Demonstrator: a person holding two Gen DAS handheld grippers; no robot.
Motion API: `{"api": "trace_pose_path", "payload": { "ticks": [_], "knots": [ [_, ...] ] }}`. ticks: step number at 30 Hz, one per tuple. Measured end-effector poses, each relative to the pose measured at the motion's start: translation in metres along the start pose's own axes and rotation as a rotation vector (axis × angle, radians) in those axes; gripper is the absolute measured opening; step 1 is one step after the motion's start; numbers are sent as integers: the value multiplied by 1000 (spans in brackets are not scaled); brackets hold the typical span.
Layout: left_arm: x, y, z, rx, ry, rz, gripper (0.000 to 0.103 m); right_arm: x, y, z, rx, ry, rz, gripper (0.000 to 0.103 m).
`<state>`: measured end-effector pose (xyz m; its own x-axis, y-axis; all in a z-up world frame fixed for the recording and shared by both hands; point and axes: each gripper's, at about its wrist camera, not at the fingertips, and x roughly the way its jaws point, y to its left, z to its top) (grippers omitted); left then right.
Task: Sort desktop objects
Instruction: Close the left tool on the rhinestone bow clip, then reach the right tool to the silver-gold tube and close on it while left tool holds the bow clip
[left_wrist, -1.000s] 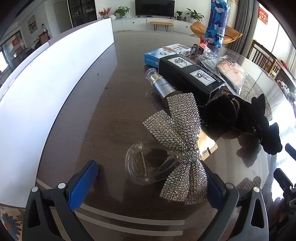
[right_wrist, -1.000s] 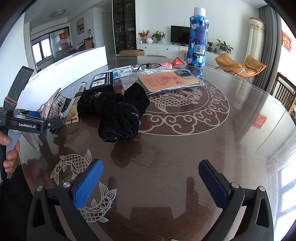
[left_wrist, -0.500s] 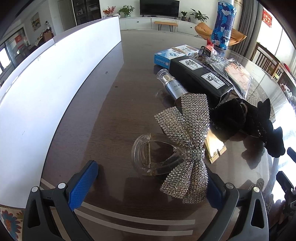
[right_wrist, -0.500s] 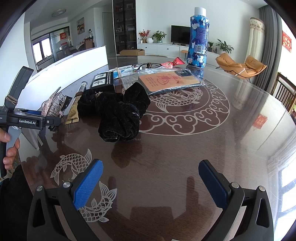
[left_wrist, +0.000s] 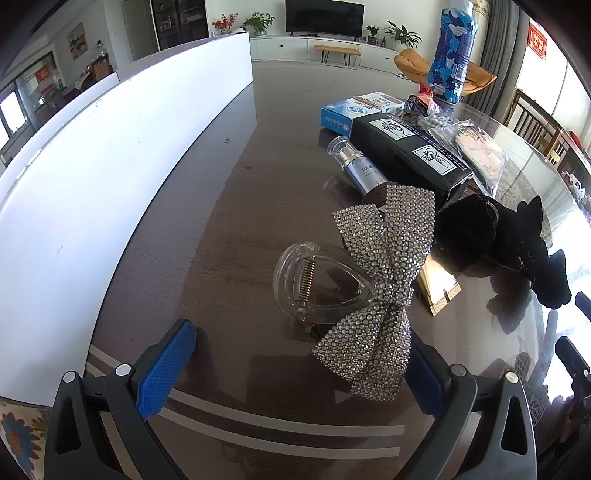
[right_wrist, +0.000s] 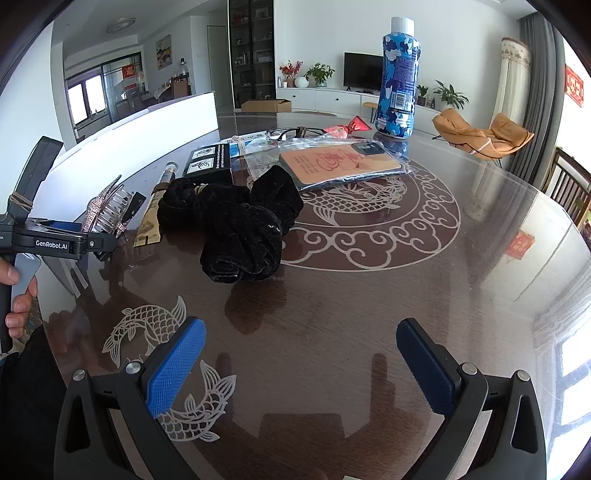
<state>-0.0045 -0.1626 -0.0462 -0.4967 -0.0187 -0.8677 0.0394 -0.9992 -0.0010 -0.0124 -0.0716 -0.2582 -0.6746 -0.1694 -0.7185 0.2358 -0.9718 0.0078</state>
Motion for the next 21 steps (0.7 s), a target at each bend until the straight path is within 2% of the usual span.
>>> {"api": "trace_pose_path", "payload": {
  "ticks": [8,12,17,21],
  "knots": [
    [-1,2,-2,-1,-3,1,103,-6,12,4,-37,-12,38,103],
    [-1,2,-2,0,-3,0,103,-17,25,12,-17,-28,158,103],
    [-2,3,-3,1,-4,0,103,-5,58,14,-83,55,266,103],
    [-5,6,-7,4,-7,-1,103,7,81,11,-159,90,283,103]
  ]
}}
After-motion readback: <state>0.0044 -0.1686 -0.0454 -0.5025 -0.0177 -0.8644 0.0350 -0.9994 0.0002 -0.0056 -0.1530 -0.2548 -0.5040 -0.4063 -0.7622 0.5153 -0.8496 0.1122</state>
